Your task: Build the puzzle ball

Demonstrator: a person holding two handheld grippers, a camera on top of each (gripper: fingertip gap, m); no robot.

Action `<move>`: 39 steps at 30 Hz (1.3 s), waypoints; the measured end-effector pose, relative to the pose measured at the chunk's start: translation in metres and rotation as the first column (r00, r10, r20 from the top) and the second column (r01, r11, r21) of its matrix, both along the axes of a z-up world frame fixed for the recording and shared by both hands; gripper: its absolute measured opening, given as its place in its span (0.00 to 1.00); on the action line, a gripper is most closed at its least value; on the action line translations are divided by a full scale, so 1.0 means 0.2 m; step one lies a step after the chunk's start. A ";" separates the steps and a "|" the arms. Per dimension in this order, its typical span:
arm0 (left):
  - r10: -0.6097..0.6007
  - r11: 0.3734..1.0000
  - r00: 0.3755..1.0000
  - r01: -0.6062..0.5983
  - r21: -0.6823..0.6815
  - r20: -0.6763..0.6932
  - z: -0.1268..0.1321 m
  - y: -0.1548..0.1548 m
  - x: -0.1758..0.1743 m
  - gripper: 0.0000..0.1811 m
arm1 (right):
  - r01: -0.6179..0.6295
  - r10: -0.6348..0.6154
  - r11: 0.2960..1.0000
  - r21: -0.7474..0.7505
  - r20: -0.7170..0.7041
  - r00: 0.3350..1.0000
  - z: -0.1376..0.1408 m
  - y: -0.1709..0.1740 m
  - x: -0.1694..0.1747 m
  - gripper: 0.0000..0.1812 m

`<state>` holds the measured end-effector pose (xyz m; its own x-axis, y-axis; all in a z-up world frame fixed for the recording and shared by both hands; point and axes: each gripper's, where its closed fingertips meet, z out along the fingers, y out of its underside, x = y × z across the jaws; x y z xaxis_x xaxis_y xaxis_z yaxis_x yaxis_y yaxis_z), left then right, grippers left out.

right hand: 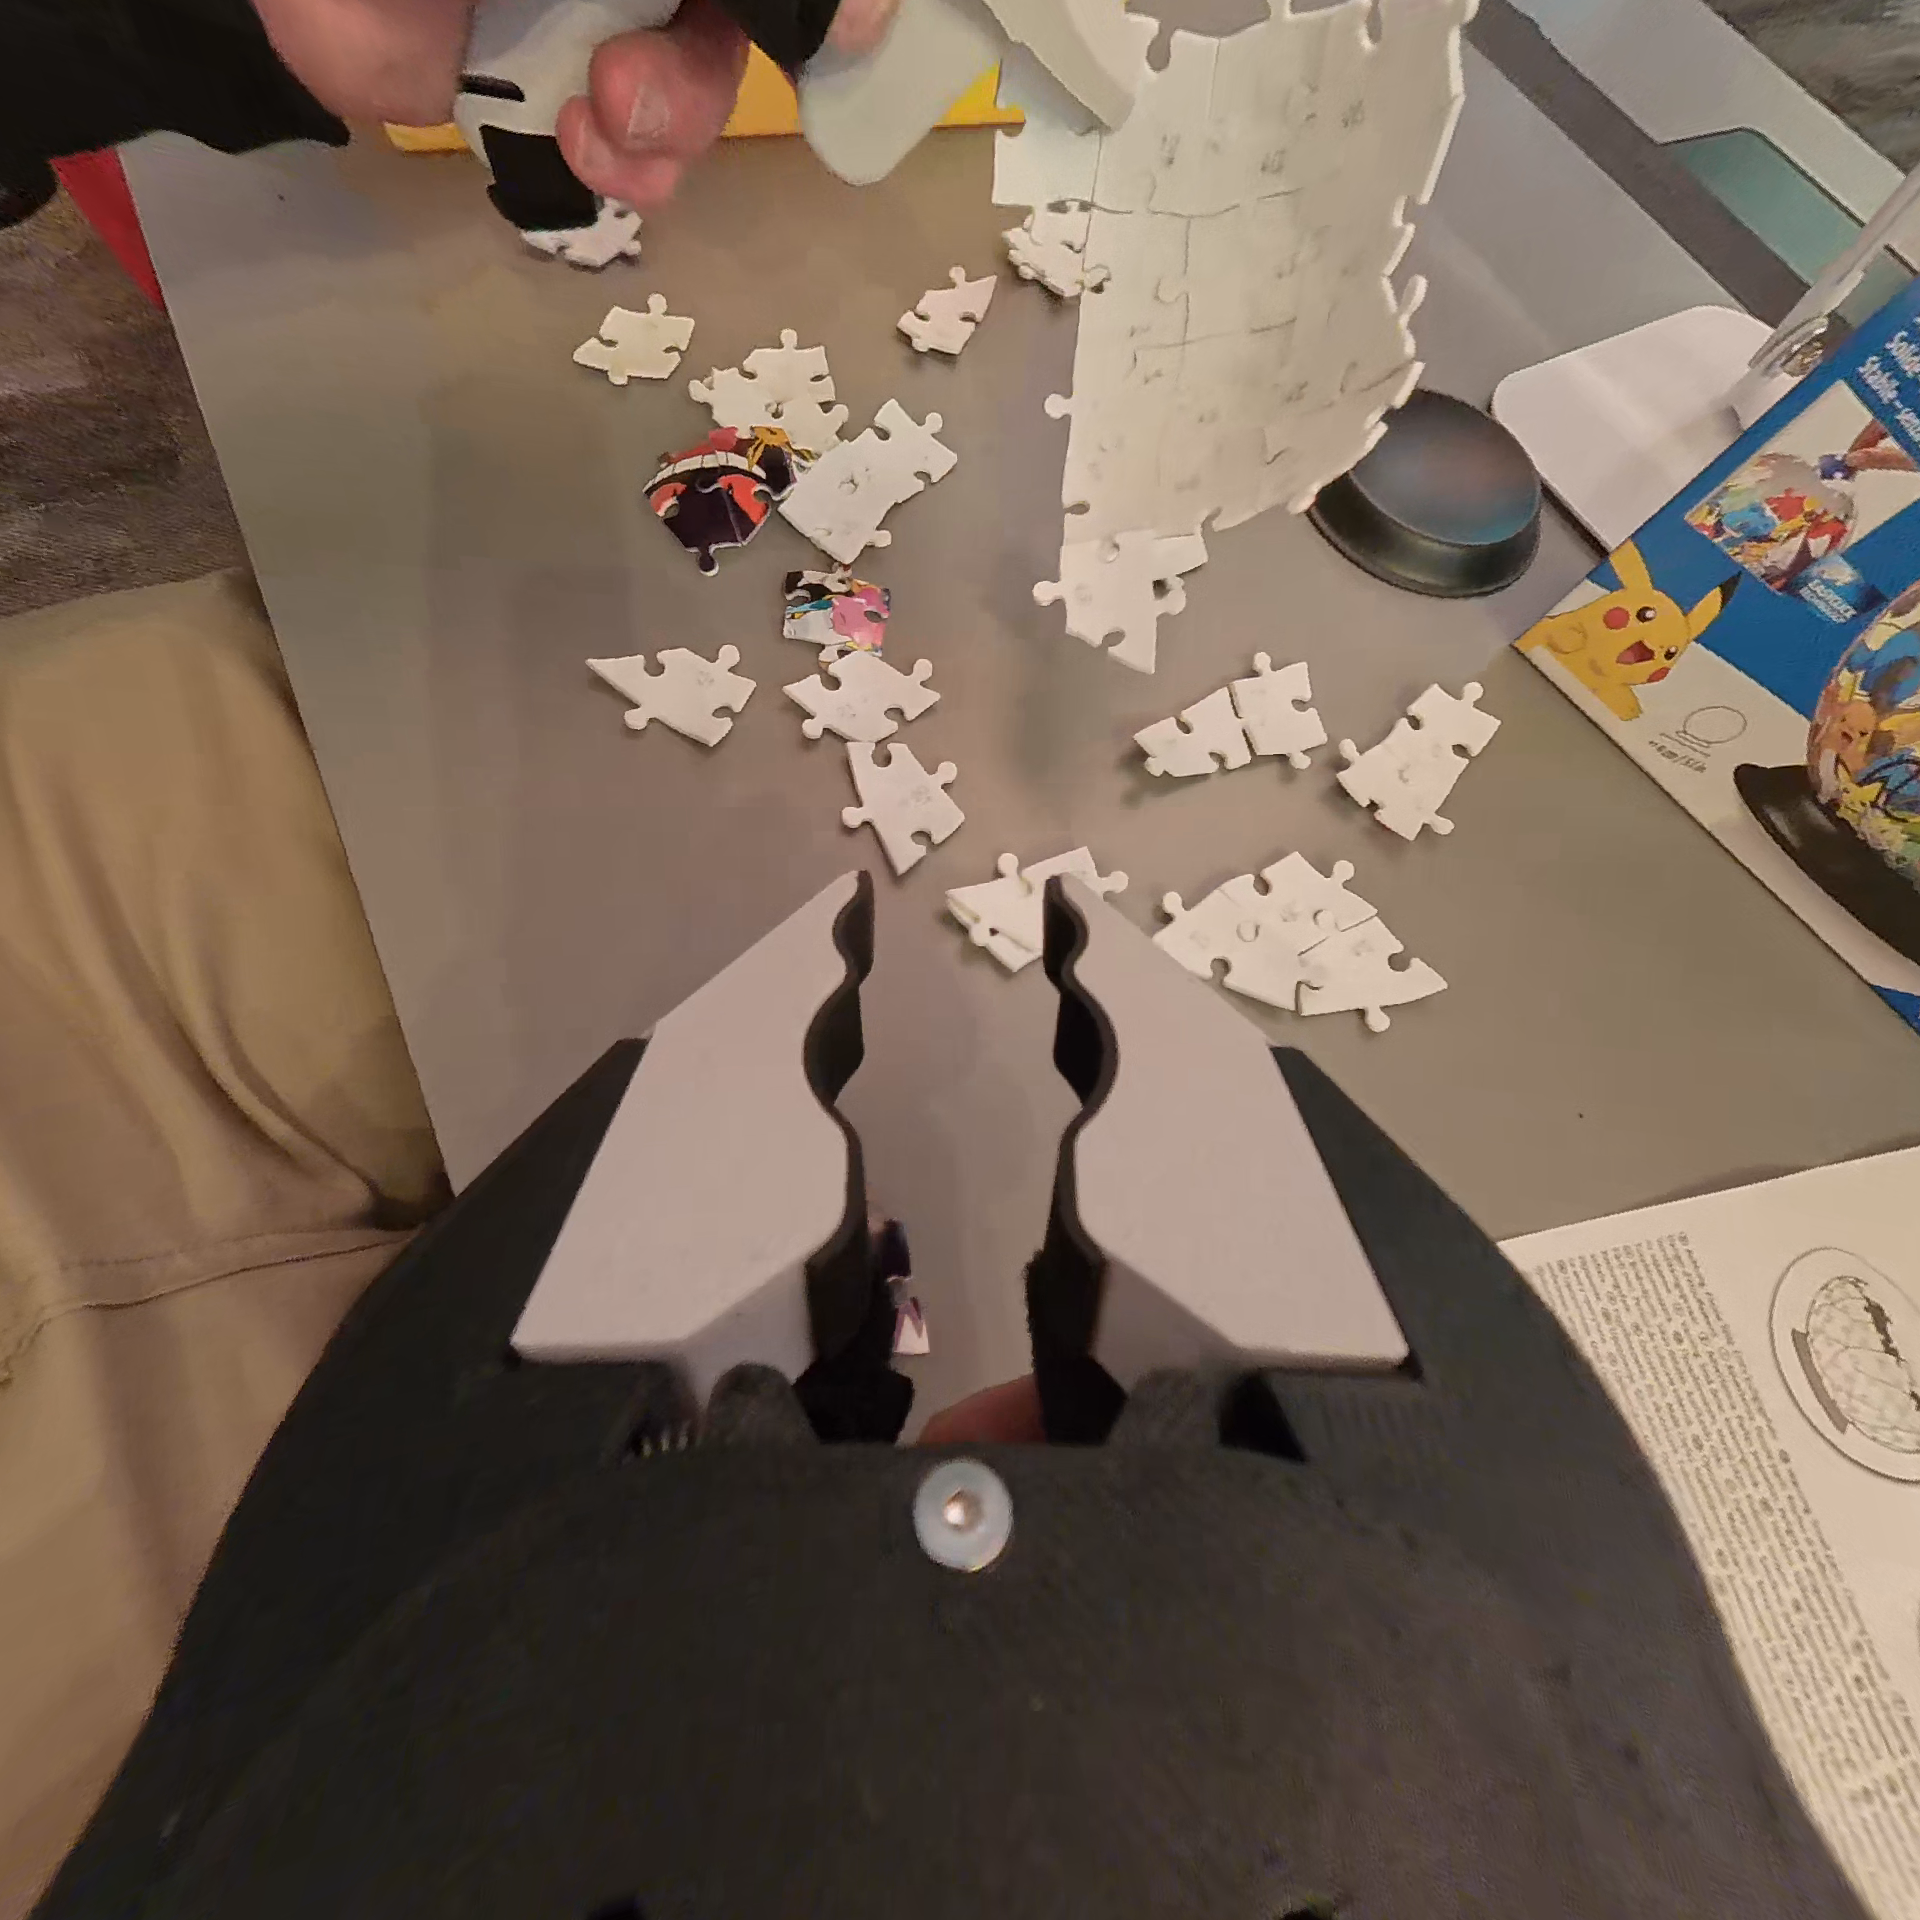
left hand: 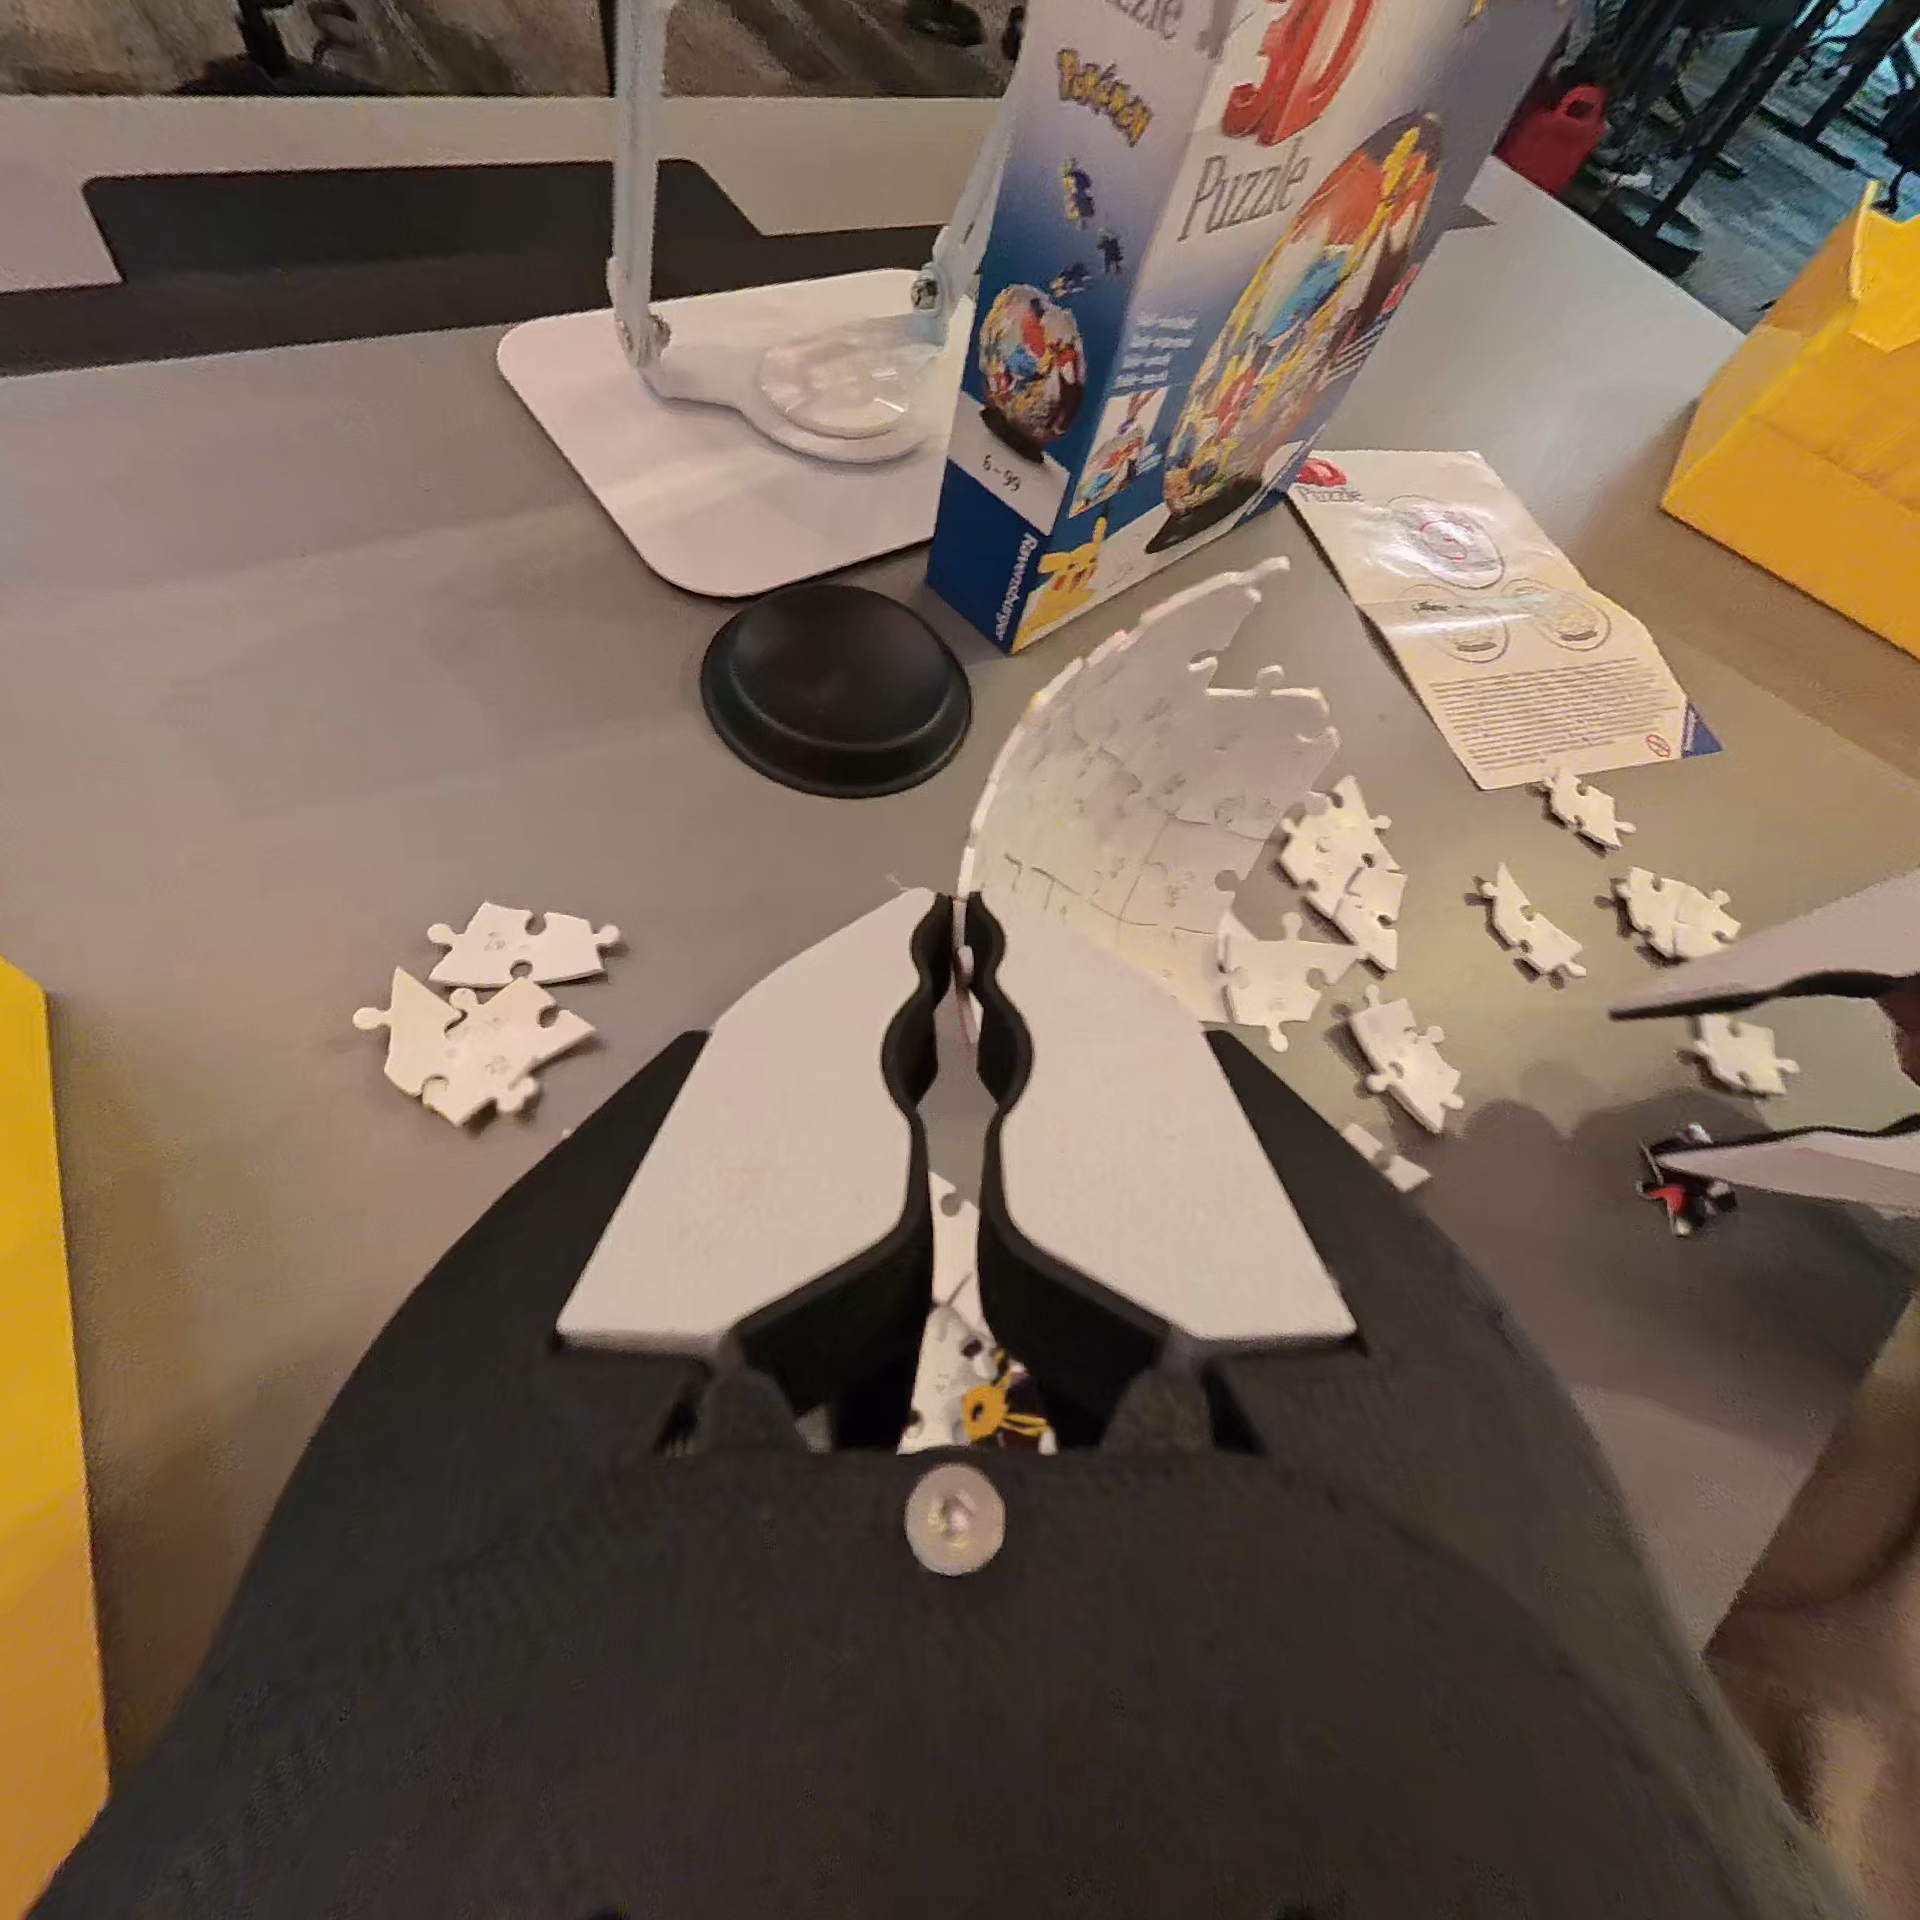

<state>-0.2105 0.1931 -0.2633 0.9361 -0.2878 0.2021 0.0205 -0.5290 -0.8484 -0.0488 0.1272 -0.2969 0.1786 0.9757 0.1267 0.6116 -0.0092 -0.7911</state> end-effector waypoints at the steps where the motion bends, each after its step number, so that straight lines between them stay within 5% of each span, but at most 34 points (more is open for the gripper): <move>1: -0.007 1.000 1.000 0.007 -0.001 -0.003 0.00 -0.01 0.02 0.01 | 0.005 -0.005 1.000 -0.001 -0.006 1.000 0.00 0.01 0.00 0.18; 12: -0.089 0.995 0.989 0.094 0.044 -0.114 0.08 -0.09 0.23 0.01 | 0.037 -0.055 0.984 -0.172 -0.096 0.994 0.01 0.11 -0.04 0.21; 21: -0.119 0.976 0.987 0.136 0.168 -0.106 0.22 -0.10 0.36 0.01 | -0.050 -0.116 0.847 -0.529 -0.275 0.954 0.08 0.13 -0.07 0.18; 28: -0.120 0.960 0.983 0.150 0.236 -0.135 0.29 -0.11 0.45 0.01 | -0.086 -0.151 0.799 -0.595 -0.337 0.929 0.13 0.14 -0.06 0.04; 39: -0.080 0.931 0.978 0.142 0.335 -0.191 0.37 -0.12 0.53 0.01 | -0.054 -0.265 0.737 -0.674 -0.362 0.894 0.17 0.20 -0.02 0.01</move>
<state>-0.1051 0.1682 -0.1891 0.9055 -0.4150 -0.0886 -0.1827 -0.1928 -0.9641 -0.0530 0.1678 -0.2632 0.1629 0.7502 -0.6408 0.1952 -0.6611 -0.7244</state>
